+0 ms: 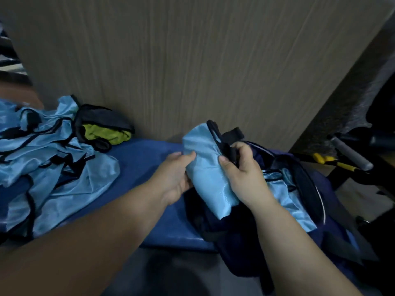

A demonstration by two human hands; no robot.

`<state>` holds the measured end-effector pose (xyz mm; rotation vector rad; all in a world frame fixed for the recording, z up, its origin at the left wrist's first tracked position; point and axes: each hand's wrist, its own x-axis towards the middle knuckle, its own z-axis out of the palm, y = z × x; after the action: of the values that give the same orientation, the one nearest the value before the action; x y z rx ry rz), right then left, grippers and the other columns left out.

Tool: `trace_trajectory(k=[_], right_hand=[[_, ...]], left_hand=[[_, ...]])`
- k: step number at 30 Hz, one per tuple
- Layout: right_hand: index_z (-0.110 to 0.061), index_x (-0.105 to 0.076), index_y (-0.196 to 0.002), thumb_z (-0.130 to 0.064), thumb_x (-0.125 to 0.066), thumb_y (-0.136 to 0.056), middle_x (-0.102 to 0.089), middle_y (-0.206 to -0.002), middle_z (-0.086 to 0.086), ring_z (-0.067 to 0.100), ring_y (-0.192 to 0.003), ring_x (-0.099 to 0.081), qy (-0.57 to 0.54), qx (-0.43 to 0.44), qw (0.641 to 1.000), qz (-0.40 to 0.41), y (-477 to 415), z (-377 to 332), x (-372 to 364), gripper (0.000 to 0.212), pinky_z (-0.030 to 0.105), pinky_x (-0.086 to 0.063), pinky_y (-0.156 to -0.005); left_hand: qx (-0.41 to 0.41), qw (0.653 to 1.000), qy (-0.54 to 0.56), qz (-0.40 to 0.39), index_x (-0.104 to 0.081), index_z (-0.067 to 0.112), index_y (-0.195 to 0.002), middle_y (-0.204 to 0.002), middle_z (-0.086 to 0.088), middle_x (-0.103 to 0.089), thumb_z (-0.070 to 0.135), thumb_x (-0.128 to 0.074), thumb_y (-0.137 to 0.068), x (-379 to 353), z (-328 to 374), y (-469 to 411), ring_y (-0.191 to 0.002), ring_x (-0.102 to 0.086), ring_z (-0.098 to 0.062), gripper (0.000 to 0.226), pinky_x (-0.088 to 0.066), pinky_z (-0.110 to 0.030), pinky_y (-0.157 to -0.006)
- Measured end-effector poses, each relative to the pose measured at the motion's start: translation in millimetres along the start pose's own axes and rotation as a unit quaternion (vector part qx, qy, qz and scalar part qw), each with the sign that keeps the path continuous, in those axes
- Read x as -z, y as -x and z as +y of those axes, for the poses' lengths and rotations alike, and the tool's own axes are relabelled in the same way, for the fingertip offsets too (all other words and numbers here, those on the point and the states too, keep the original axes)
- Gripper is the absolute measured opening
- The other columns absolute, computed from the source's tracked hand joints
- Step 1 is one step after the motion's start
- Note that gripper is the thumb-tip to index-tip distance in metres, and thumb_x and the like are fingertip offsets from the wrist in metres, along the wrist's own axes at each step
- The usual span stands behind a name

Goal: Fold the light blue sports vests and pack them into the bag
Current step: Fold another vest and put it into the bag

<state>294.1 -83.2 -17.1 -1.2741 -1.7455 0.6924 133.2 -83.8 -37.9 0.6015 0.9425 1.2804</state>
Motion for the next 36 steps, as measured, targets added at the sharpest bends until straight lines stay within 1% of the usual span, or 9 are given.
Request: trace_trajectory(k=[4,9,15,18,21,24,28,32,36], right_hand=[[-0.024,-0.024,-0.151,-0.025,-0.059,-0.096,-0.064,-0.115,-0.007,0.013,-0.106,-0.062,0.094,0.003,0.995,0.04,3,7,41,0.066,0.026,-0.044,-0.082],[-0.035,0.005,-0.155,-0.029,-0.055,-0.098,-0.065,-0.12,0.009,0.032,-0.098,-0.062,0.234,-0.075,0.967,0.068,6,24,83,0.083,0.035,-0.042,-0.069],[-0.038,-0.012,-0.155,-0.027,-0.05,-0.097,-0.022,-0.155,0.013,0.035,-0.135,-0.031,0.456,-0.164,0.874,-0.024,16,43,88,0.07,0.042,-0.035,-0.107],[-0.034,-0.041,-0.146,-0.007,-0.051,-0.084,-0.02,-0.16,0.01,0.035,-0.141,-0.026,0.508,-0.035,0.86,-0.015,18,46,87,0.069,0.044,-0.035,-0.109],[-0.027,-0.058,-0.136,-0.003,-0.041,-0.071,-0.032,-0.158,0.007,0.028,-0.15,-0.014,0.461,0.098,0.874,-0.115,12,53,85,0.072,0.05,-0.022,-0.119],[-0.036,-0.033,-0.151,-0.024,-0.03,-0.091,-0.02,-0.162,-0.012,0.012,-0.151,0.0,0.467,0.036,0.854,-0.227,13,58,80,0.061,0.036,-0.001,-0.121],[-0.044,-0.001,-0.154,-0.067,-0.028,-0.096,-0.01,-0.164,-0.014,0.011,-0.151,-0.006,0.477,-0.08,0.843,-0.236,15,64,79,0.068,0.041,-0.011,-0.119],[-0.044,0.008,-0.153,-0.067,-0.026,-0.096,-0.005,-0.165,-0.012,0.02,-0.148,-0.018,0.505,-0.142,0.818,-0.236,16,59,80,0.071,0.046,-0.016,-0.114],[-0.04,0.007,-0.155,-0.071,-0.026,-0.094,-0.014,-0.163,-0.009,0.028,-0.144,-0.023,0.524,-0.17,0.803,-0.228,14,59,79,0.076,0.05,-0.016,-0.113]], left_hand=[[-0.043,0.998,-0.049,0.005,-0.047,0.01,-0.124,-0.118,-0.014,-0.065,0.003,-0.054,-0.094,-39,-11,-18,-0.104,-0.067,-0.028,0.031,-0.058,-0.036,-0.072],[-0.08,0.97,-0.229,-0.026,-0.034,0.022,-0.134,-0.112,-0.002,-0.062,0.006,-0.063,-0.088,-77,-49,-31,-0.103,-0.064,-0.023,0.057,-0.054,-0.044,-0.092],[-0.179,0.778,-0.601,-0.039,-0.027,0.026,-0.145,-0.14,-0.004,-0.045,0.028,-0.063,-0.088,-77,-86,-38,-0.129,-0.04,-0.026,0.067,-0.035,-0.035,-0.107],[-0.257,0.724,-0.639,0.042,-0.034,0.029,-0.14,-0.141,0.001,-0.038,0.036,-0.06,-0.09,-71,-88,-35,-0.13,-0.031,-0.023,0.058,-0.028,-0.036,-0.107],[-0.245,0.759,-0.597,0.091,-0.039,0.026,-0.137,-0.137,-0.001,-0.039,0.04,-0.059,-0.091,-65,-83,-44,-0.127,-0.034,-0.026,0.053,-0.029,-0.036,-0.106],[-0.181,0.79,-0.581,0.079,-0.042,0.022,-0.136,-0.134,-0.004,-0.051,0.039,-0.056,-0.093,-61,-81,-57,-0.125,-0.044,-0.027,0.048,-0.037,-0.038,-0.105],[-0.141,0.8,-0.581,0.059,-0.055,0.02,-0.124,-0.122,-0.005,-0.062,0.039,-0.052,-0.096,-57,-78,-67,-0.114,-0.056,-0.024,0.034,-0.046,-0.039,-0.097],[-0.13,0.79,-0.597,0.052,-0.059,0.021,-0.095,-0.093,0.001,-0.066,0.042,-0.05,-0.097,-58,-68,-70,-0.09,-0.062,-0.021,0.023,-0.051,-0.037,-0.081],[-0.143,0.823,-0.544,0.078,-0.056,0.019,-0.084,-0.077,0.004,-0.058,0.04,-0.049,-0.097,-65,-61,-73,-0.077,-0.059,-0.02,0.026,-0.048,-0.034,-0.07]])
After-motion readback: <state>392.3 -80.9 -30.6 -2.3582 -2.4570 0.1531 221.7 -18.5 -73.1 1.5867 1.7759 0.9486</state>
